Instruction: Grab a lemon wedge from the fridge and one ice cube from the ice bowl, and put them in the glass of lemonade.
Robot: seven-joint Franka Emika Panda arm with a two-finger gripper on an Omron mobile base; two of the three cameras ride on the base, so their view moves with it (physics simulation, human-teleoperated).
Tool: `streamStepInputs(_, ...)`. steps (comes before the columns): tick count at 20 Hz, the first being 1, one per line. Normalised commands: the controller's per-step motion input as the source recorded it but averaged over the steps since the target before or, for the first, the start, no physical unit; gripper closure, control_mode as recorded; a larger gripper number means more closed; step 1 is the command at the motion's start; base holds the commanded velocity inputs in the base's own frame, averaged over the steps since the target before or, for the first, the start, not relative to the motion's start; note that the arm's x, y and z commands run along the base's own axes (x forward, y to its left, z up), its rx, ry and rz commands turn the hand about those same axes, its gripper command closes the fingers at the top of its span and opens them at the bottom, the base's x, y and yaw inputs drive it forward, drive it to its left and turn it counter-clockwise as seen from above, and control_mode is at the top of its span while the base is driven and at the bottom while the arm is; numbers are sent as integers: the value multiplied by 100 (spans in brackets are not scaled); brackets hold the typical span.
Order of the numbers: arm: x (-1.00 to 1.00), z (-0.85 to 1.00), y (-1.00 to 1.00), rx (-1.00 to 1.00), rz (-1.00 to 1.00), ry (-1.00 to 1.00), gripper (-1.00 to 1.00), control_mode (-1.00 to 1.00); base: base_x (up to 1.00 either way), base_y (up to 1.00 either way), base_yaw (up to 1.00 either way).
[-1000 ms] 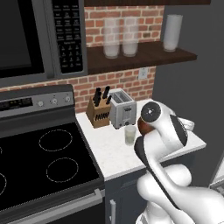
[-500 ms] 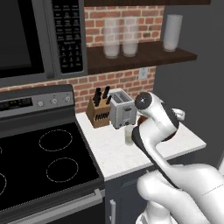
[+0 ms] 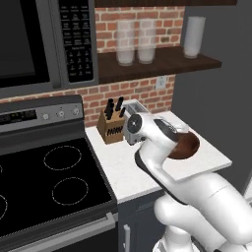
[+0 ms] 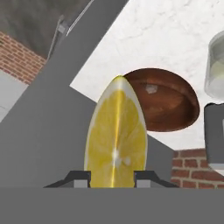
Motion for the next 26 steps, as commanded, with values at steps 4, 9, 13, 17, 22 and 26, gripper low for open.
streamStepInputs(4,35,-30,37,-12,0,-13,100,-100,0,0,0)
streamStepInputs(9,38,-14,23,-2,0,-4,100,-100,0,0,0)
streamStepInputs(13,36,0,17,0,0,0,100,-100,0,0,0)
streamStepInputs(17,38,-1,14,0,0,0,100,-100,0,0,0)
streamStepInputs(22,36,-17,4,-2,0,-1,100,-100,0,0,0)
streamStepInputs(26,31,-37,0,-8,0,-4,100,-100,0,0,0)
